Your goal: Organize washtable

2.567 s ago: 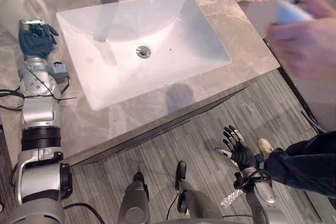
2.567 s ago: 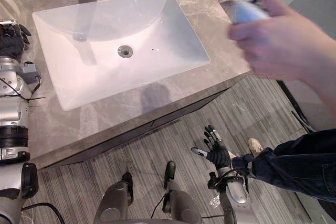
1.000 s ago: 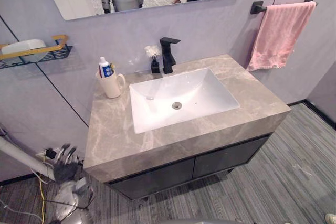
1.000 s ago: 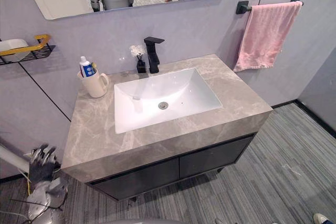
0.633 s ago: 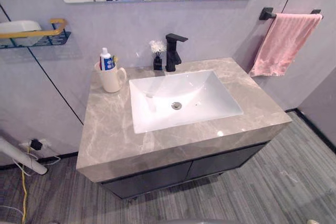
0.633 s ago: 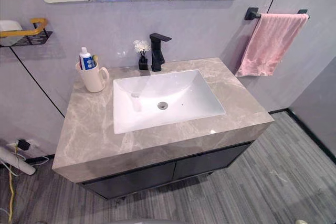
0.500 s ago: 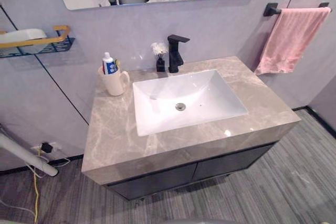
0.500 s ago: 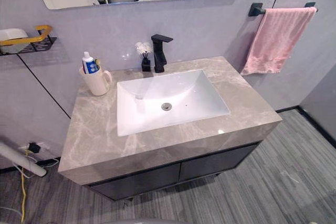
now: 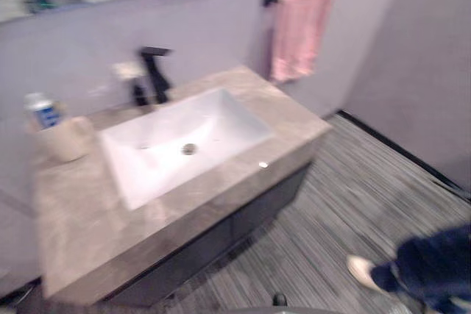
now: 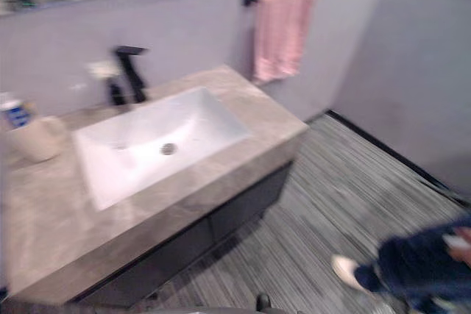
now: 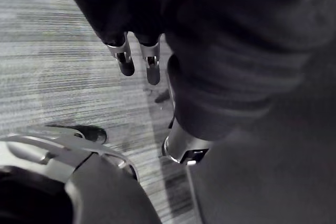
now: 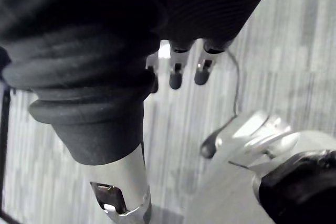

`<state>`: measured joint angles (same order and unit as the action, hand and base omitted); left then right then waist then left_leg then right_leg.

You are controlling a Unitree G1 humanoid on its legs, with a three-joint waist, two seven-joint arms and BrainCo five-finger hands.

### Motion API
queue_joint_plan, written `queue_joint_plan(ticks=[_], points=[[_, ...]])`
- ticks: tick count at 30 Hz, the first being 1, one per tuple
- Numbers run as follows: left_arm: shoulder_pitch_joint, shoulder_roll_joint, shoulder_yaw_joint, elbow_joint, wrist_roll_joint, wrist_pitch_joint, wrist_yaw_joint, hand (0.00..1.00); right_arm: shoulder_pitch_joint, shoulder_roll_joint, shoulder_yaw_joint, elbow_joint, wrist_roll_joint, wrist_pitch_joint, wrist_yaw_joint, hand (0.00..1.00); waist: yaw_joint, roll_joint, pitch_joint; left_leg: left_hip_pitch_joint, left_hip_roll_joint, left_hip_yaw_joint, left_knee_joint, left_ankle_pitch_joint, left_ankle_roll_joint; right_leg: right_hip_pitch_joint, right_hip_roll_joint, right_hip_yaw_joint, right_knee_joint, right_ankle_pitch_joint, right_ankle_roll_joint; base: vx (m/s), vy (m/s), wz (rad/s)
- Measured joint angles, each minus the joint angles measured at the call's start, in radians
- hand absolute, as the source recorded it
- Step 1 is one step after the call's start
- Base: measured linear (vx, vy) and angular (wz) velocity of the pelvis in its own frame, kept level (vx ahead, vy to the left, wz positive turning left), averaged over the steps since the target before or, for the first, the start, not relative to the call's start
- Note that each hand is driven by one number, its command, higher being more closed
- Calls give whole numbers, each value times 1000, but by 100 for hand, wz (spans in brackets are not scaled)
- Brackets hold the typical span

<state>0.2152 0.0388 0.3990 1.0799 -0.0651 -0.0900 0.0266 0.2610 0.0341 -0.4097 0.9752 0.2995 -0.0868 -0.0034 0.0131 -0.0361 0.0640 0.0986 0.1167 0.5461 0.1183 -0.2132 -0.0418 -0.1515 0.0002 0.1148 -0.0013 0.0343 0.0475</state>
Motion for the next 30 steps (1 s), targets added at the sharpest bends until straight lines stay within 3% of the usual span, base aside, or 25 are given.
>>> queue_joint_plan(ticks=[1,2,3,4,5,6,7,8,9,11,12,15,21,23,24,25,26,27,28,30], points=[[-3,10,-20,6,1,1,-1,0,-13,-3,-2,0,-1,0,-2,0,0,9,1,-7,15,50,9,5,-2,-24,7,-30,9,-3,-8,-50,-106,-226],[-20,28,-55,9,7,3,-5,0,-21,-5,-5,1,0,3,-6,0,-5,5,14,-23,46,130,29,2,-3,-92,-11,-157,127,-23,-40,-12,-109,-173],[-31,36,-66,9,8,6,-6,0,-18,-5,-5,2,-1,5,-13,0,-14,4,15,-35,62,169,41,2,-3,-131,-48,-285,271,-67,-90,90,-118,-151],[-44,41,-66,8,8,13,-5,0,-8,-4,-6,11,-8,5,-15,0,-22,2,16,-25,70,197,58,2,-3,-129,-102,-398,380,-102,-116,151,-98,-131],[-46,47,-60,-1,-6,18,-6,0,0,-4,-3,39,-43,6,-17,0,-20,-18,16,-17,66,245,108,0,-3,-113,-144,-488,424,-110,-113,169,-151,-165],[-59,46,-42,0,-16,25,-7,0,-5,-13,43,43,-70,5,-15,0,-11,-40,37,-37,90,271,207,-26,24,-97,-140,-527,400,-70,-178,76,-116,-183],[-65,46,-40,4,-27,28,-8,0,-19,-24,60,48,-86,1,-15,0,-3,-49,44,-53,52,257,171,-44,40,-93,-134,-508,349,-42,-207,-16,-112,-193],[-88,19,-41,12,-53,25,-13,0,-53,-62,58,75,-114,11,-15,0,-3,16,46,-69,13,251,-67,131,95,-42,-116,-547,302,-72,-176,23,-9,-152],[-88,0,-43,8,-67,19,-15,0,-51,-75,34,90,-115,13,-20,0,-2,15,47,-55,14,287,-69,135,38,-39,-168,-582,395,-165,-115,72,-24,-128],[-111,23,-37,10,-81,20,-25,0,-74,-57,33,104,-129,23,-20,0,-11,-15,54,-57,-7,319,-28,126,32,21,-180,-546,281,-191,-32,99,-165,-63],[-127,12,-42,12,-81,24,-26,0,-78,-55,35,99,-137,22,-18,0,-22,5,66,-64,40,331,19,108,12,50,-132,-536,206,-141,-32,-11,-284,-68],[-129,-1,-43,7,-104,25,-26,0,-77,-51,44,100,-144,22,-14,0,-31,-2,69,-38,100,366,81,84,-6,110,-68,-484,107,-103,-57,-32,-128,-60],[-126,-8,-8,8,-169,35,-26,0,-76,-36,-36,100,-140,26,-17,0,-55,-9,67,4,147,396,143,79,-15,132,-21,-389,67,-80,-80,-65,-16,-45],[-125,-15,30,8,-200,36,-24,0,-76,-25,-54,100,-132,25,-19,0,-56,-13,74,10,174,332,226,70,-17,128,4,-317,79,-80,-83,-102,-8,-108],[-115,-14,37,6,-222,34,-18,0,-79,-24,-51,96,-129,19,-21,0,-54,-17,78,-6,191,219,309,65,-8,127,18,-235,106,-84,-88,-79,7,-181],[-104,-18,34,6,-240,27,-13,0,-84,-33,-43,87,-121,15,-22,0,-55,-17,85,-40,157,-10,353,-6,10,114,39,-139,129,-87,-97,-58,39,-211],[-103,-21,31,4,-246,25,-8,0,-95,-41,-40,82,-121,17,-23,0,-54,-9,87,-55,125,-127,369,-44,10,99,58,-81,142,-86,-99,-88,122,-266],[-97,-29,27,-7,-251,20,-2,0,-125,-66,-11,78,-122,16,-25,0,-50,5,94,-82,69,-318,400,-97,-1,71,110,40,163,-84,-101,-98,112,-252],[-89,-33,25,-15,-255,17,-2,0,-142,-77,9,78,-126,16,-22,0,-50,7,95,-96,47,-388,413,-118,-2,60,141,108,164,-69,-99,-146,161,-345],[-66,-22,17,-47,-255,-1,-2,0,-206,-112,88,69,-155,2,-18,0,-37,-1,95,-184,2,-550,442,-155,12,45,227,387,82,-15,-79,-173,159,-373]])
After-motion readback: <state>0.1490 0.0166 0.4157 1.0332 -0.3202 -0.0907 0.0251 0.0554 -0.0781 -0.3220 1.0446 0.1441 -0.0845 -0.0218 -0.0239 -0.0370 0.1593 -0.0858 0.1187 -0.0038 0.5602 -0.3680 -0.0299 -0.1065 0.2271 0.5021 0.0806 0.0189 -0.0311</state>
